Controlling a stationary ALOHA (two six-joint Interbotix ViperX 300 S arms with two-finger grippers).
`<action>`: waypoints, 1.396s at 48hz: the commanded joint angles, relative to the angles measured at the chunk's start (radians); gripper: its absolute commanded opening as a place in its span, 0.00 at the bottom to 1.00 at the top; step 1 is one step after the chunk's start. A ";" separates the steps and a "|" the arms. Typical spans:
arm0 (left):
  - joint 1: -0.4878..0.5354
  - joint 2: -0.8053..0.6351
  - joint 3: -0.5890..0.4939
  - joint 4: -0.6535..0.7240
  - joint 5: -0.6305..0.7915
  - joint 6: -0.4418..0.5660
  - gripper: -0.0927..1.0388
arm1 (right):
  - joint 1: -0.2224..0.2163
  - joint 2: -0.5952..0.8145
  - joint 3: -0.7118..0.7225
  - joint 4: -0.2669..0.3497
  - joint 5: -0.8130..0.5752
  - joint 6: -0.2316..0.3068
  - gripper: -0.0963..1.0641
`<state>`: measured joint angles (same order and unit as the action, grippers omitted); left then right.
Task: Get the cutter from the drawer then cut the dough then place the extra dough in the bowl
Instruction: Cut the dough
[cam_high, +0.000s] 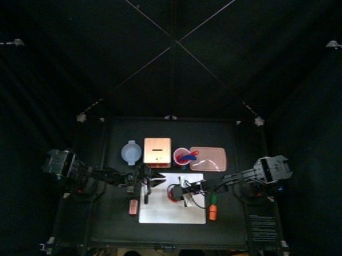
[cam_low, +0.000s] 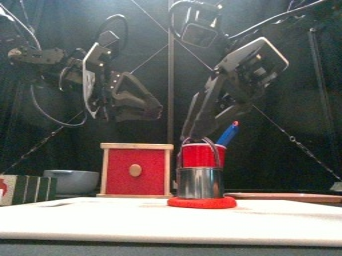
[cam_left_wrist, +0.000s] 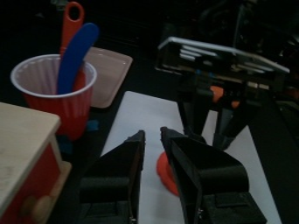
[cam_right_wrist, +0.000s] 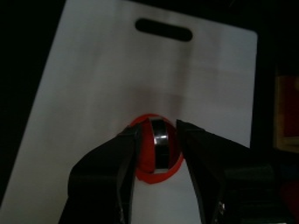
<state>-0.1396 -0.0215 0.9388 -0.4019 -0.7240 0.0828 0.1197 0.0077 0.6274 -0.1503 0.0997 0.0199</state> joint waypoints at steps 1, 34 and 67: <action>-0.061 0.034 -0.040 -0.104 -0.044 0.043 0.67 | -0.014 -0.101 0.061 0.035 -0.172 0.002 0.73; -0.272 0.310 -0.239 -0.497 -0.187 0.305 0.93 | -0.057 -0.140 0.374 0.046 -0.629 -0.002 0.73; -0.239 0.345 -0.236 -0.495 -0.156 0.307 0.85 | -0.071 0.021 0.301 -0.003 -0.655 -0.009 0.73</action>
<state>-0.3850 0.3313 0.7194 -0.9004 -0.8851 0.3896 0.0552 0.0383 0.9449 -0.1519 -0.5461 0.0123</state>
